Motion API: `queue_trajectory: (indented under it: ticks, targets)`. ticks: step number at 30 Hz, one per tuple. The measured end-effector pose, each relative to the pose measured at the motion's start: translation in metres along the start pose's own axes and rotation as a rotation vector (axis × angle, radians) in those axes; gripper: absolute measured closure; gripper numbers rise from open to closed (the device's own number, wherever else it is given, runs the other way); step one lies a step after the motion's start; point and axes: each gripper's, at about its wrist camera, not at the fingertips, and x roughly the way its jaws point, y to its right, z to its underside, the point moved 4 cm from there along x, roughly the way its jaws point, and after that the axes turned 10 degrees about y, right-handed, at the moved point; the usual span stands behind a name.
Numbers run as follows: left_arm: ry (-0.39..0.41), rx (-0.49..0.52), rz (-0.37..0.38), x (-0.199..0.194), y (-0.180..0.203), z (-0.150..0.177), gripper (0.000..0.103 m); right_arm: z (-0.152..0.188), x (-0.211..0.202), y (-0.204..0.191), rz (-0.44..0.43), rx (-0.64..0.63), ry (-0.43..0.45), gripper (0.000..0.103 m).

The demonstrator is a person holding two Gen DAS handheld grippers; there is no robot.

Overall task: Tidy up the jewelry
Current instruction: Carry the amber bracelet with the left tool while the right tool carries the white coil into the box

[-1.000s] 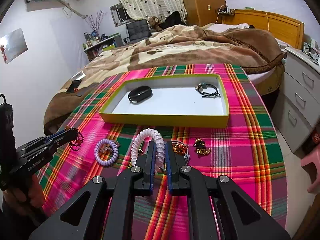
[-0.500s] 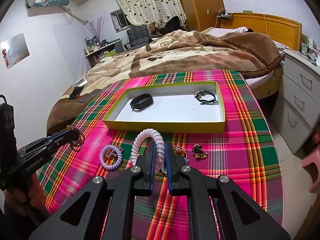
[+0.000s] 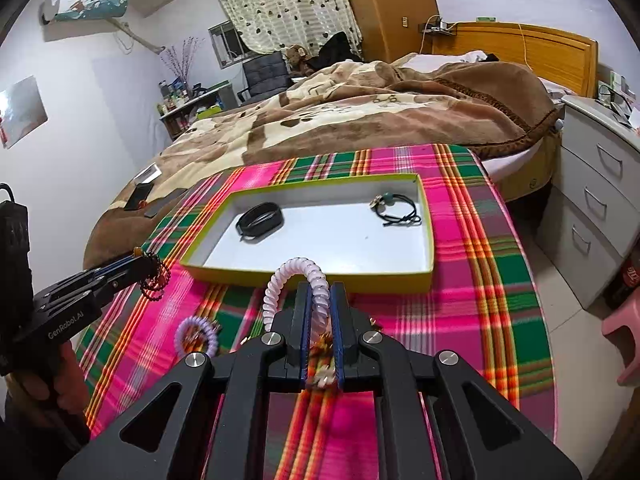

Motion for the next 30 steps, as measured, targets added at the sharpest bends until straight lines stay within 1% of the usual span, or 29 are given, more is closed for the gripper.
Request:
queue_trajectory:
  ticks: [8, 14, 17, 23, 25, 30]
  targets:
    - [-0.015, 0.022, 0.012, 0.043, 0.001, -0.019, 0.089, -0.021, 0.026, 0.021, 0.036, 0.005, 0.008, 0.094]
    - [-0.075, -0.001, 0.049, 0.081, 0.000, -0.020, 0.089, -0.028, 0.053, 0.039, 0.059, 0.020, -0.010, 0.094]
    - [-0.104, 0.008, 0.060, 0.100, 0.002, -0.017, 0.089, -0.028, 0.067, 0.048, 0.071, 0.030, -0.027, 0.094]
    - [-0.153, 0.010, 0.049, 0.126, 0.000, -0.008, 0.089, -0.022, 0.090, 0.060, 0.092, 0.042, -0.062, 0.094]
    - [-0.170, 0.009, 0.032, 0.135, -0.004, -0.005, 0.089, -0.020, 0.096, 0.065, 0.098, 0.049, -0.075, 0.094]
    - [-0.183, 0.000, 0.001, 0.146, -0.013, -0.004, 0.089, -0.016, 0.108, 0.071, 0.109, 0.051, -0.096, 0.094]
